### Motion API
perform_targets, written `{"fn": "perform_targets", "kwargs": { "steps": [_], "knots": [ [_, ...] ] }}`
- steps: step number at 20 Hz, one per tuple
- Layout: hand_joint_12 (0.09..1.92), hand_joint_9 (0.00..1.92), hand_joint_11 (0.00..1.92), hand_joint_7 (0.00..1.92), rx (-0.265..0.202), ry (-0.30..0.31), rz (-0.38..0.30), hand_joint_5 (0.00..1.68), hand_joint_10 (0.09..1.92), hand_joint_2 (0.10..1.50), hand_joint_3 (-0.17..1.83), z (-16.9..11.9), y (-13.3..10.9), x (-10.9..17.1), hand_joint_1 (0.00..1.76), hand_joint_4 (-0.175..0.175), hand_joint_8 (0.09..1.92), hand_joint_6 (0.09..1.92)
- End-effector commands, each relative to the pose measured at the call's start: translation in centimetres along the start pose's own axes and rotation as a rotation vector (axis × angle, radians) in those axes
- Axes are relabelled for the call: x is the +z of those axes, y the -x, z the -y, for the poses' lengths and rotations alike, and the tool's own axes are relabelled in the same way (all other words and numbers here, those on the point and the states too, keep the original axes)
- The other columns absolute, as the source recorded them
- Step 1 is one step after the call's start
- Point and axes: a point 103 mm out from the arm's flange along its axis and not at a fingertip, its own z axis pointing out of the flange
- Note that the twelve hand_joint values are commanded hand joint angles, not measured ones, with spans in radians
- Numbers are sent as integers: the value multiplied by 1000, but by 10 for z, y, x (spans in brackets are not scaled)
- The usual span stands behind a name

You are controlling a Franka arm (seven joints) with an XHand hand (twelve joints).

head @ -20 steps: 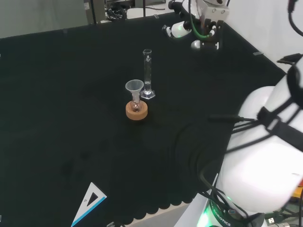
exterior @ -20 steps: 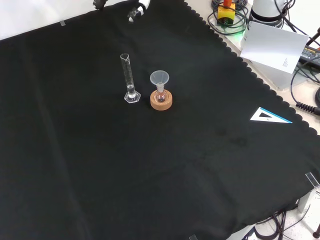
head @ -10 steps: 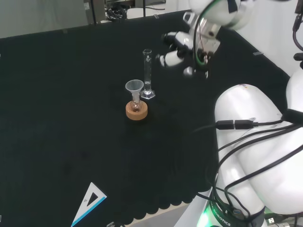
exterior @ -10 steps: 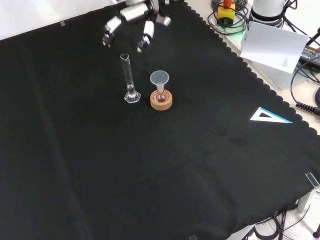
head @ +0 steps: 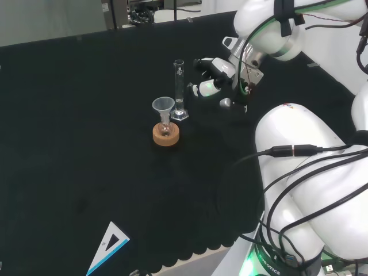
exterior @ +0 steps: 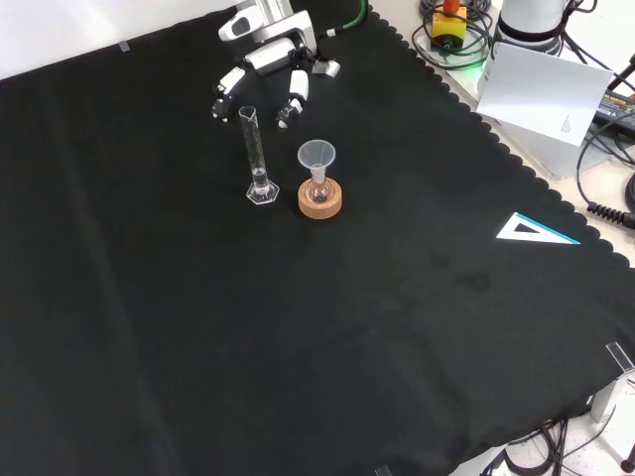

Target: Pick up the graduated cylinder.

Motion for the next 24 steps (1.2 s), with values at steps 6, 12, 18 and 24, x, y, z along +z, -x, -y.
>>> {"fn": "perform_targets", "kwargs": {
  "steps": [6,12,18,24],
  "knots": [
    [1322,500,303,262,-73,40,-214,416,584,571,662,-20,13,27,973,-55,632,87],
    [1312,553,334,323,-119,56,-299,462,570,560,710,-30,8,43,1046,-53,637,87],
    [1310,584,362,355,-172,47,-373,493,561,560,735,-35,8,46,1063,-52,634,87],
    [1297,622,395,403,-199,69,-444,546,546,554,757,-35,5,47,1091,-46,627,87]
  ]
}}
